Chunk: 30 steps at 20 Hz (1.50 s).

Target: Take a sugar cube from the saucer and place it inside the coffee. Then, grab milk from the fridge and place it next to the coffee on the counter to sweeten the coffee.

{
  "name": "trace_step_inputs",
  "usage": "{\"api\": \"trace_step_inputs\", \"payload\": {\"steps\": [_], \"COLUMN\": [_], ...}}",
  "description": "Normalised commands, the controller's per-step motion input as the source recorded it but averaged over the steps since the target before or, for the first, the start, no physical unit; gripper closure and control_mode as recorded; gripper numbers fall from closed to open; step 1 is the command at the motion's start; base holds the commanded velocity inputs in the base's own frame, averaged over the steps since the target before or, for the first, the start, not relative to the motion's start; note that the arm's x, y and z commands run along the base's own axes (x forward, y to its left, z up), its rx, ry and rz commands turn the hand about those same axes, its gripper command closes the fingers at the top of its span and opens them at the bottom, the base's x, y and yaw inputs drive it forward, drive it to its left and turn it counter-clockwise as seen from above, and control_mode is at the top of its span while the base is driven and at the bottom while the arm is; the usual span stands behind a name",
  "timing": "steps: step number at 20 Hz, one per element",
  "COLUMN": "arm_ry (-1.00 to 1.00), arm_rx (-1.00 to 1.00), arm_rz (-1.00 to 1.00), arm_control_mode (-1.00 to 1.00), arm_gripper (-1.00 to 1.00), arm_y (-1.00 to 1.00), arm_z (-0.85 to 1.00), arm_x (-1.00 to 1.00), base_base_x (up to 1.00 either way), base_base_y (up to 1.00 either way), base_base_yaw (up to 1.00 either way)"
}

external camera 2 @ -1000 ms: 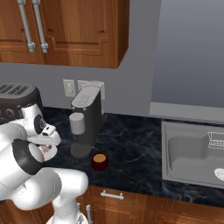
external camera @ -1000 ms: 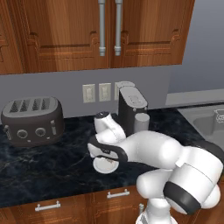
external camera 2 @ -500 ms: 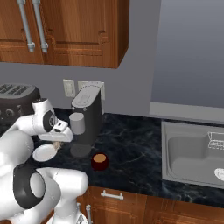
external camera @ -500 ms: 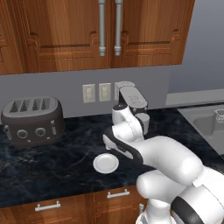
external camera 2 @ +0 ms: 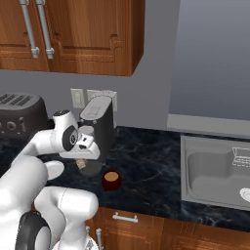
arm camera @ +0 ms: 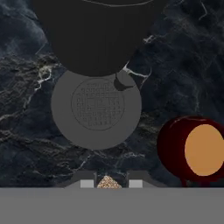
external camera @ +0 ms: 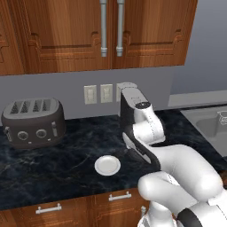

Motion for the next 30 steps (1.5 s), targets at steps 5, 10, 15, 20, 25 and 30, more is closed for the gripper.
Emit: {"api": "trace_step_inputs", "payload": {"steps": [5,10,15,20,25,30], "arm_ry": [0.00,-0.02,-0.05,-0.02,-0.04,-0.05], "arm_rx": [0.00,0.00,0.00,0.00,0.00,0.00], "arm_rz": [0.00,0.00,0.00,0.00,0.00,0.00], "arm_control_mode": [-1.00,-1.00,-1.00,-1.00,-1.00,-1.00], "arm_gripper": [1.00,1.00,1.00,1.00,1.00,1.00], "arm_y": [-0.88,-0.80,-0.38,-0.08,0.00,0.00], "arm_z": [0.04,0.00,0.00,0.00,0.00,0.00], "arm_x": [0.00,0.05,0.06,-0.02,0.06,0.28], "base_base_x": [0.00,0.00,0.00,0.00,0.00,0.00], "base_base_y": [0.00,0.00,0.00,0.00,0.00,0.00], "base_base_yaw": [0.00,0.00,0.00,0.00,0.00,0.00]}}
